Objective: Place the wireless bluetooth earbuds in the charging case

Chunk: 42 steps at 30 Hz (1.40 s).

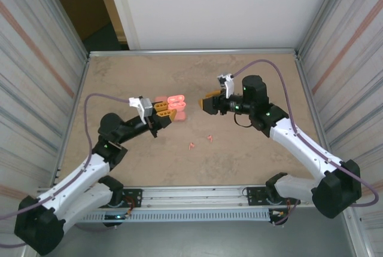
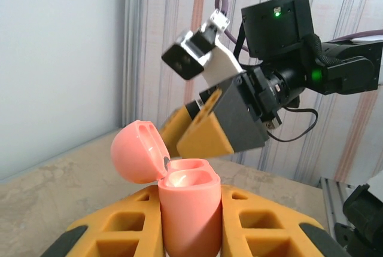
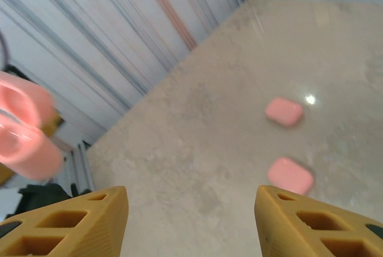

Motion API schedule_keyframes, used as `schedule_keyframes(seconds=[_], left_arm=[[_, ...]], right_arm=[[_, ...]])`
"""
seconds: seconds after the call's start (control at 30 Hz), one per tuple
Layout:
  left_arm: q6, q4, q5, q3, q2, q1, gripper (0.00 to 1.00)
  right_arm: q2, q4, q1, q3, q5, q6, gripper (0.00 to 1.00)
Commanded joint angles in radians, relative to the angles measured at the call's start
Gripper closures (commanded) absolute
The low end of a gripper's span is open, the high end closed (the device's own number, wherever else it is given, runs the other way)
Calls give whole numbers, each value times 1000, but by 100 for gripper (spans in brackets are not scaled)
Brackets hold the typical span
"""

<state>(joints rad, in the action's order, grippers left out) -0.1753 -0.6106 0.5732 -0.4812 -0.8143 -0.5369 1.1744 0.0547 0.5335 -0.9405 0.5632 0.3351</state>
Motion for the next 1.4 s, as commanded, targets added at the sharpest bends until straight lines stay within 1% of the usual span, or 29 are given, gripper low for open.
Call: schedule_keyframes(seconds=[0.0,0.13,0.3,0.53,1.0,1.13,1.37], left_arm=[[62,47,-41,13,52,-4,100],[65,52,-52,18,80,-3,100],[68,53,-51,12,89,-4,100],[62,45,-42,6,88,-5,100],[65,51,-45,11,94,-4,100],[65,55,-47,13,98,-4,100],[62,51,-48,14,100,-4,100]], right_arm=[[-9,152,28,1,-63,-49,43],[27,216,72,23,-99,-71,46],[110,253,149,37,-142,-83,47],[264,272,217,27,-130,-87,50],[497,300,259,-48,-103,-112,56],[535,310,265,-68,-112,-123,58],[571,320,264,-93,-135,-137,59]])
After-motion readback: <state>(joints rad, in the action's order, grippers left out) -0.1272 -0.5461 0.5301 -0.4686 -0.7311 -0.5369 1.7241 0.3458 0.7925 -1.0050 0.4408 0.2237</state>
